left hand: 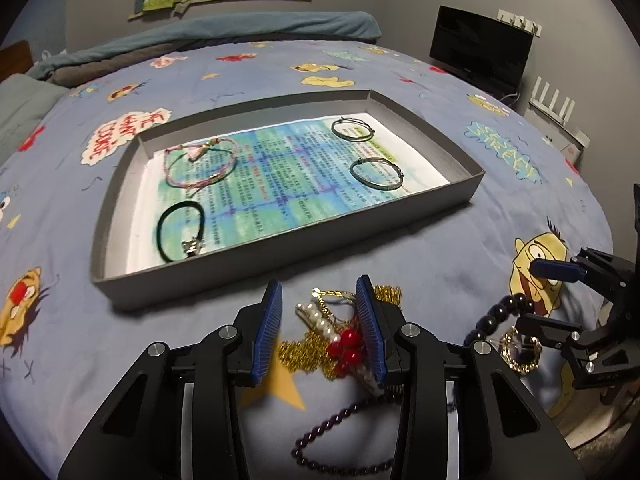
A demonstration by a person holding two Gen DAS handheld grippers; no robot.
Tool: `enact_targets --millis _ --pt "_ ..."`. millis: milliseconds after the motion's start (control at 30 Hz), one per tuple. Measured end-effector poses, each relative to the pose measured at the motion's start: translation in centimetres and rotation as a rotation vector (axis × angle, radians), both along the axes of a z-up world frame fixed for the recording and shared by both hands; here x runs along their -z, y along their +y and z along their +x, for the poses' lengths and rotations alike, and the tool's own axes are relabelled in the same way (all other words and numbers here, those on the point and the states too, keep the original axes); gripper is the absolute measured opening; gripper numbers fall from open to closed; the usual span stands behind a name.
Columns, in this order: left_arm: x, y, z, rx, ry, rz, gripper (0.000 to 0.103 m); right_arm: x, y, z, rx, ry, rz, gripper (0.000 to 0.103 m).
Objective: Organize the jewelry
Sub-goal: 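Move both open tools back from the tray to the jewelry pile, then close the left tool on the red beaded earrings while the right tool grasps the black bead bracelet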
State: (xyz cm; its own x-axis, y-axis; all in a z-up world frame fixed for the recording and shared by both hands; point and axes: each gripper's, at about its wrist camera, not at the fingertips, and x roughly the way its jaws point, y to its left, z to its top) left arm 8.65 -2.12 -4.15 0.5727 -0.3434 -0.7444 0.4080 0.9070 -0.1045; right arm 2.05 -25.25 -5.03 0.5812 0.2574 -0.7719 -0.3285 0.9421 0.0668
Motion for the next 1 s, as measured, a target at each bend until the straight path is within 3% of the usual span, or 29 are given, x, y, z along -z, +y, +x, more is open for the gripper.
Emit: enact_targets --millis 500,667,733,800,1000 --pt "0.0 -0.8 0.3 0.058 0.025 -0.033 0.04 0.0 0.4 -0.1 -0.01 0.001 -0.008 0.067" --pt "-0.1 -0.7 0.0 0.067 0.03 -0.041 0.024 0.1 0.5 -0.1 -0.009 0.003 -0.013 0.064" --pt "-0.2 -0.8 -0.3 0.076 0.025 -0.035 0.012 0.2 0.6 0.0 -0.012 0.005 -0.015 0.058" --pt "-0.3 -1.1 -0.7 0.087 0.013 -0.017 0.006 0.3 0.6 -0.1 -0.019 0.005 -0.019 0.046" --pt "-1.2 -1.1 -1.4 0.093 -0.035 -0.018 0.004 0.9 0.8 0.1 -0.037 0.018 -0.03 0.039"
